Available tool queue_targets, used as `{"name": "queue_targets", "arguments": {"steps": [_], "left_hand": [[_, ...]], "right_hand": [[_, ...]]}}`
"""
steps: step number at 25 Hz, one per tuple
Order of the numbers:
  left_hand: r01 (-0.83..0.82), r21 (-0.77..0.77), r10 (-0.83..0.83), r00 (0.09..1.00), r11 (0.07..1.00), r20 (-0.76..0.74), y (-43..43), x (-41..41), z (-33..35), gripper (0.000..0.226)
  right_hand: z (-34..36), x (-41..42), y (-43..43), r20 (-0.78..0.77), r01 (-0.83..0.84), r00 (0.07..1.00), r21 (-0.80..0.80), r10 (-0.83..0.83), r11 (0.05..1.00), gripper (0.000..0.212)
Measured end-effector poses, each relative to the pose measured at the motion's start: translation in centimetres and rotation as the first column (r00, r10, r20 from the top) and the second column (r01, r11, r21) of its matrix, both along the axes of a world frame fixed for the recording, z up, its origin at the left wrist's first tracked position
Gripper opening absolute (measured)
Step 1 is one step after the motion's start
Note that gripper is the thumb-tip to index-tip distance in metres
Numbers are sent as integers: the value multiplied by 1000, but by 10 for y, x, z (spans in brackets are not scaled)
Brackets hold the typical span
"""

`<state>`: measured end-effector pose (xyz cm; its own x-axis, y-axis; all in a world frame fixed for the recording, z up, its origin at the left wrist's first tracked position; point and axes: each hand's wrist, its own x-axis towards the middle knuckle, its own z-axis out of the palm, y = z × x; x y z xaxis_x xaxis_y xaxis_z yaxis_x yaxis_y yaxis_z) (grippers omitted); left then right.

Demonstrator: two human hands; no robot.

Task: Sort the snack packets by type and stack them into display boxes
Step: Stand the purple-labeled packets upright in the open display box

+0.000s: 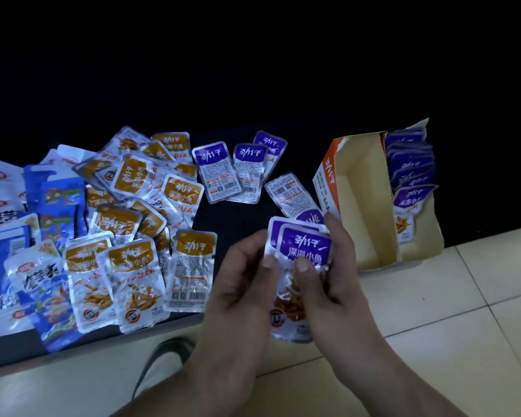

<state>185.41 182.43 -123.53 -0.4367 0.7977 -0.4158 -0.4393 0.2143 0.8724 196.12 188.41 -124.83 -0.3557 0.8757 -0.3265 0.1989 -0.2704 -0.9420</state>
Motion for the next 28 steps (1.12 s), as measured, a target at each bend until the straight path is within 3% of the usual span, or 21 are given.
{"name": "queue_targets", "arguments": {"steps": [6, 8, 10, 11, 13, 14, 15, 16, 17, 19, 23, 24, 25, 26, 27, 28], "left_hand": [[194, -31, -195, 943, 981, -269, -10, 5, -18, 48], [254, -2, -242, 919, 967, -310, -5, 3, -19, 42], [310, 4, -269, 832, 951, -485, 10, -13, -25, 33], [355, -33, -289, 699, 934, -654, 22, -27, -34, 37], [468, -234, -367, 216, 852, -905, 59, -54, -58, 58], [502, -369, -419, -15, 782, -908, 80, -63, -68, 70], [511, -500, -479, -183, 700, -858, 98, -68, -77, 78], [510, -596, -534, -282, 620, -797, 113, -70, -83, 79], [508, -636, -555, -324, 580, -766, 124, -71, -88, 76], [526, -567, -439, -358, 634, -824, 128, -75, -94, 65], [484, -318, -209, -266, 815, -941, 90, -69, -84, 26], [426, -245, -173, -201, 871, -964, 81, -66, -75, 22], [326, -174, -173, -34, 929, -984, 72, -60, -62, 21], [204, -122, -169, 232, 971, -958, 64, -53, -46, 22], [102, -92, -132, 532, 991, -836, 55, -45, -30, 24], [51, -101, -104, 767, 994, -634, 46, -36, -13, 24]], "right_hand": [[3, 7, -4, 54, 12, 998, -24, -11, 1000, 64], [9, 17, 2, 69, 7, 998, -26, -5, 1000, 63], [17, 30, 9, 125, -4, 992, 7, 4, 1000, 65], [21, 38, 12, 150, -2, 989, 15, 0, 1000, 67], [24, 53, 13, 168, -5, 986, 16, 2, 1000, 68], [25, 60, 12, 170, -7, 986, 7, 6, 1000, 68], [24, 65, 10, 172, -4, 985, -6, 5, 1000, 68], [24, 70, 10, 172, 0, 985, -15, 2, 1000, 67], [24, 74, 11, 168, 9, 986, -19, -5, 1000, 67], [23, 79, 13, 155, 38, 987, -16, -35, 999, 66], [23, 78, 14, 152, 76, 986, -16, -73, 997, 64], [22, 77, 14, 149, 85, 985, -18, -81, 996, 64], [20, 75, 14, 147, 94, 985, -23, -90, 995, 64], [20, 73, 13, 144, 104, 985, -40, -97, 994, 63], [20, 69, 13, 138, 115, 985, -58, -106, 992, 63], [20, 65, 13, 132, 125, 984, -63, -116, 990, 63]]}}
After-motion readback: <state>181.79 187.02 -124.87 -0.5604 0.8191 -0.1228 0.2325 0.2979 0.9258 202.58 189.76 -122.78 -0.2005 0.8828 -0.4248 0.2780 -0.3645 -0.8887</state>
